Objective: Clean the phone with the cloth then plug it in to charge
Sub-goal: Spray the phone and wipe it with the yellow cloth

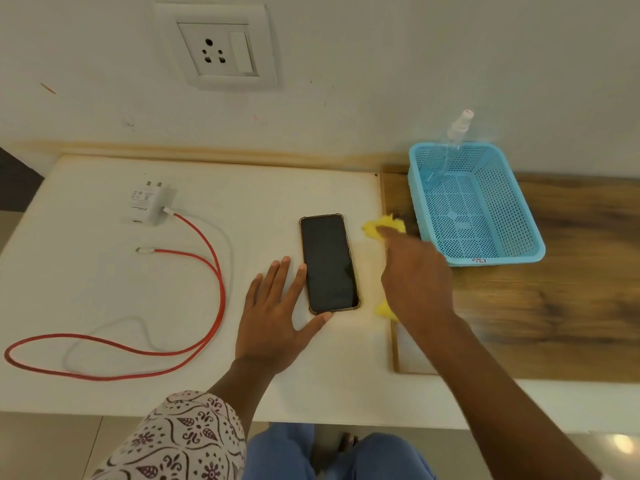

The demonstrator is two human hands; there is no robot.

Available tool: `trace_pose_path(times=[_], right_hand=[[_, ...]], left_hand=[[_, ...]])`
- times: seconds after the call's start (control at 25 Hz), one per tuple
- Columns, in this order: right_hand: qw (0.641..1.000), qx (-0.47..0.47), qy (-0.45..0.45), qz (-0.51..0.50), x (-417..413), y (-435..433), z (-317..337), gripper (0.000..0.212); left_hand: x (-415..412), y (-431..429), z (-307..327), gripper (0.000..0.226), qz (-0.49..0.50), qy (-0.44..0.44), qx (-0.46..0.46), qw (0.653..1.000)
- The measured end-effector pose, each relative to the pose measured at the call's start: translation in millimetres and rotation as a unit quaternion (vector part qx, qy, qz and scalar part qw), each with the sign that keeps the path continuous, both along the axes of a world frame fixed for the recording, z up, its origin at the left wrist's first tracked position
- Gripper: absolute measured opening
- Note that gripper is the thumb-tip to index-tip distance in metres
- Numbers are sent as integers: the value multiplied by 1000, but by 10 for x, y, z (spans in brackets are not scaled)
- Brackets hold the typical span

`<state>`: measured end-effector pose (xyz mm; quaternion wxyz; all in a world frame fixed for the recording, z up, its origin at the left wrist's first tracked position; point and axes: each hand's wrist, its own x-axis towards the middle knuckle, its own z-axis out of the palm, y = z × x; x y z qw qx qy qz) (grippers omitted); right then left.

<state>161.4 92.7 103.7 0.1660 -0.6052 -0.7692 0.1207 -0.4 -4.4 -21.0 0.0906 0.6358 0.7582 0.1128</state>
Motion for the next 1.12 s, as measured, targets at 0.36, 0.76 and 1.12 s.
trace_pose_path(times=[0.36,0.76,1.12], right_hand=[[970,-116,-176,118,-827,642,-549,41],[951,-60,-195,232,-1040,109,-731,39],[957,-82,-177,213,-440,182,-730,55]], left_hand=[[2,-2,8,80,-2,3,5,1000],[1,17,73,80,-17,-8,23,1000],[2,7,24,79,-9,6,4,1000]])
